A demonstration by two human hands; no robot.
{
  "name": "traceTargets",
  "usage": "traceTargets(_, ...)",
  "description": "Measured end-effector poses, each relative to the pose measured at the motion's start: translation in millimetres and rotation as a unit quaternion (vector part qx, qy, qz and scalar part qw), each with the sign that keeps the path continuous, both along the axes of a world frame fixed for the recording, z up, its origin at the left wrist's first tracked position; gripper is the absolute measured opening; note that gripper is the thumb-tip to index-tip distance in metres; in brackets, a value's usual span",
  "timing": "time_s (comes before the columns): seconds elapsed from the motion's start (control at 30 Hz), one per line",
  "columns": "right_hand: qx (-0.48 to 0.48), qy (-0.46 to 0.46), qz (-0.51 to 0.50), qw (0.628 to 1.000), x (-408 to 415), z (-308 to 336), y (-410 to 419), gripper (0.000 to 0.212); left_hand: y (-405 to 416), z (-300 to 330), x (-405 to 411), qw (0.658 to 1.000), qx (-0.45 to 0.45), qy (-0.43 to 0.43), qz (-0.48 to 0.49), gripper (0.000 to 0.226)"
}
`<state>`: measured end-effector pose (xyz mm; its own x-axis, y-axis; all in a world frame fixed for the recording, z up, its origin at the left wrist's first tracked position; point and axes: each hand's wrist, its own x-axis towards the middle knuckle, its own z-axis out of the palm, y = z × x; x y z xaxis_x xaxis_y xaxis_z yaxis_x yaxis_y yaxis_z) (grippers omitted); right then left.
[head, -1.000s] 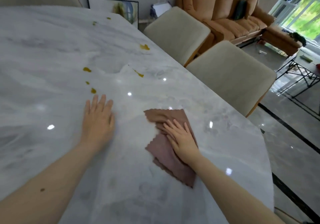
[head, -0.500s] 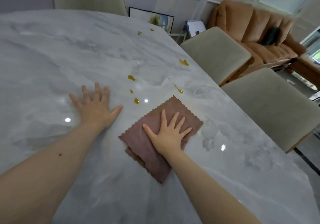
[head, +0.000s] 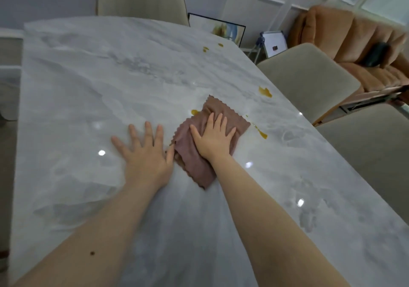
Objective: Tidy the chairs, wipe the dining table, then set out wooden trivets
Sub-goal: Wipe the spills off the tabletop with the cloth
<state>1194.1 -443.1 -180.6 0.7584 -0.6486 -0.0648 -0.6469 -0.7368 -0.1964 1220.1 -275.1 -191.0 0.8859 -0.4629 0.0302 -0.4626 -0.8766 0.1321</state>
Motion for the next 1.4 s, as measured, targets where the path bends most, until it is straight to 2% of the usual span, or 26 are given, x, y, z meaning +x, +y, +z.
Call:
traceTargets(0.17, 0.004, -0.006, 0.105, 0.994, 27, 6, -13, 0.057, 0, -2, 0, 1.000, -0.006, 0.004, 0.002, 0.068)
traceTargets(0.3, 0.055, -0.079, 0.218, 0.971, 25, 13, -11, 0.055, 1, -1, -2, 1.000, -0.006, -0.004, 0.002, 0.067)
traceTargets(0.47, 0.135, -0.123, 0.288, 0.940, -34, 22, 2, 0.059, -1, 3, -3, 1.000, -0.012, 0.011, 0.003, 0.063)
traceTargets(0.6, 0.121, -0.115, 0.339, 0.926, -114, 17, 7, 0.058, -1, 5, -3, 1.000, -0.018, 0.010, 0.004, 0.062)
traceTargets(0.67, 0.093, -0.084, 0.340, 0.932, -145, 12, -1, 0.051, -2, 4, -2, 1.000, -0.021, 0.013, 0.004, 0.062)
traceTargets(0.77, 0.029, -0.006, 0.273, 0.962, -142, 10, -18, 0.049, -2, 1, -2, 1.000, -0.018, 0.013, 0.005, 0.063)
traceTargets(0.87, 0.011, 0.008, 0.208, 0.978, -95, 10, -29, 0.050, -1, 0, -2, 1.000, -0.025, 0.008, 0.006, 0.063)
traceTargets(1.1, -0.002, 0.008, 0.161, 0.987, 3, 4, -15, 0.057, -2, 0, -2, 1.000, -0.022, 0.005, 0.004, 0.061)
traceTargets(1.23, -0.015, -0.005, 0.213, 0.977, -16, 6, 25, 0.058, -2, 4, -5, 1.000, -0.004, 0.000, -0.001, 0.062)
traceTargets(1.4, -0.018, -0.009, 0.294, 0.956, -115, 4, 52, 0.059, -1, 6, -2, 1.000, -0.014, 0.027, 0.003, 0.060)
